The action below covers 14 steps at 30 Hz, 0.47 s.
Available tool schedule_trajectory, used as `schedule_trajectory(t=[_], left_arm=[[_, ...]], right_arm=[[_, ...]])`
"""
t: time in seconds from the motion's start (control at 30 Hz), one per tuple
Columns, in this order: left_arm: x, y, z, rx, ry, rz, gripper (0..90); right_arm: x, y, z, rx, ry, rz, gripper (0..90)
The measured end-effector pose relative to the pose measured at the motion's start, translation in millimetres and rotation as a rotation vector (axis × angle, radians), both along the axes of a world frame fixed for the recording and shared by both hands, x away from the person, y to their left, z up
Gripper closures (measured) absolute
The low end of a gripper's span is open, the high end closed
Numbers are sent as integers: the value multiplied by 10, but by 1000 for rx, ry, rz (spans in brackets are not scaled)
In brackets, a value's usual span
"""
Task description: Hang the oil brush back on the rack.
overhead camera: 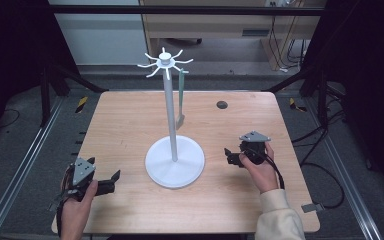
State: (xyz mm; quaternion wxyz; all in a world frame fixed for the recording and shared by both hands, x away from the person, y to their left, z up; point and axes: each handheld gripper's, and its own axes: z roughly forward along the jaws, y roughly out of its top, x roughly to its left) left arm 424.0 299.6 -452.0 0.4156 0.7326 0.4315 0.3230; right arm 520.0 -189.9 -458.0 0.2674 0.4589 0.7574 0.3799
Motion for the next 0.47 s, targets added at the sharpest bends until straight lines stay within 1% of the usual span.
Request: schedule_trajectory(t=[0.07,0.1,0.17,0.27,0.3,0.47], left_arm=[[2,0,-1,2,0,-1,19],[1,-3,-1,0,2,-1,19],[0,-4,-1,2,1,-2,19],[3,-6,-5,2,3,-3,19],[1,-8,-6,2,4,-4,19],[1,-10,-8,2,5,-9,19]], right_arm=[[3,22,-38,-2,17,13,112],[8,24,-52,-5,16,20,111],[10,44,-81,5,21,30,112],[12,61,-116,-7,27,53,112],[9,79,-143,6,47,65,111],[14,92,-157,1,54,72,112]])
